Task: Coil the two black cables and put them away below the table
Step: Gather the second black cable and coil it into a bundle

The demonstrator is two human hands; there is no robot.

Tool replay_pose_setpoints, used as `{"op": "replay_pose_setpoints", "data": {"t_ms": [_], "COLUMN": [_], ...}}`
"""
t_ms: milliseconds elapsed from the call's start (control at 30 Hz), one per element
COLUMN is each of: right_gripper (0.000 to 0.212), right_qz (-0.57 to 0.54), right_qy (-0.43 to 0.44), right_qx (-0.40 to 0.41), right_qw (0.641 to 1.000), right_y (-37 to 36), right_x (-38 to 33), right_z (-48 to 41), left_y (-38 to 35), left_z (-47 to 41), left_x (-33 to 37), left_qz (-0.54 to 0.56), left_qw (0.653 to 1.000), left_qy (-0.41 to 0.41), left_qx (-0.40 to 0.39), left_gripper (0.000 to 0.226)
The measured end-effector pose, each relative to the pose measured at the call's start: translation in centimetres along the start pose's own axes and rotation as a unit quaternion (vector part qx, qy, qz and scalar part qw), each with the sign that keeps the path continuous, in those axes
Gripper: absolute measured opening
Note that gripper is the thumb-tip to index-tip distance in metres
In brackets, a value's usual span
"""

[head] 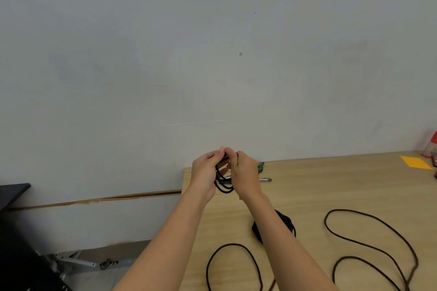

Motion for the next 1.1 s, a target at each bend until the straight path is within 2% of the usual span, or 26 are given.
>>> {"op": "replay_pose_setpoints", "data": {"t_ms": [100,200,400,533,633,700,800,933,1000,1067,1100], "right_gripper": [0.030,0.018,0.041,0.047,0.040,0.038,0.034,0.037,0.032,0.020,0.021], "right_qz": [-0.024,-0.088,-0.049,-0.122,-0.220,-0.223,-0.206,-0.279,-0.285,-0.247,-0.216], "right_qy": [0.009,-0.006,-0.033,-0.113,-0.196,-0.213,-0.204,-0.187,-0.172,-0.155,-0.139], "right_qx": [-0.007,-0.024,0.020,-0.040,-0.110,-0.121,-0.047,0.043,0.027,-0.016,-0.037], "right_qw": [1.000,0.996,0.998,0.985,0.949,0.944,0.956,0.941,0.943,0.956,0.966], "right_y": [0.0,-0.1,-0.5,0.1,0.9,0.9,0.3,0.0,0.2,0.6,0.9], "right_x": [0.2,0.0,0.2,0.3,0.0,0.0,-0.3,0.0,0.2,0.4,0.4], "right_z": [0.4,0.7,-0.1,0.2,0.3,0.0,-0.1,0.4,0.5,0.5,0.4], "left_y": [0.1,0.1,-0.1,0.4,0.7,0.7,0.0,-1.1,-0.8,-0.3,0.0], "left_z": [0.1,0.1,-0.1,-0.5,-0.5,-0.3,-0.2,-0.1,-0.1,-0.2,-0.3], "left_x": [0.3,0.5,0.0,0.4,0.5,0.3,0.5,0.9,1.2,1.2,1.2], "left_qz": [0.035,0.015,-0.174,-0.249,-0.242,-0.222,-0.210,-0.335,-0.330,-0.305,-0.303], "left_qw": [0.999,0.999,0.975,0.954,0.958,0.965,0.968,0.926,0.929,0.940,0.940], "left_qy": [-0.008,-0.043,-0.114,-0.142,-0.135,-0.124,-0.121,-0.155,-0.148,-0.132,-0.129], "left_qx": [0.008,0.017,0.073,0.093,0.073,0.066,0.069,0.080,0.080,0.080,0.082], "left_gripper": [0.021,0.020,0.013,0.018,0.022,0.023,0.023,0.030,0.034,0.037,0.038]}}
Point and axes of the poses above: each hand's wrist, its own z-axis away from the middle knuckle, its own y-axis out of the back of the hand, x = y × z, the point moved 2 cm from there along -z, towards the middle knuckle, and after that the axes turned 5 degrees about y, right-handed, at the moved point
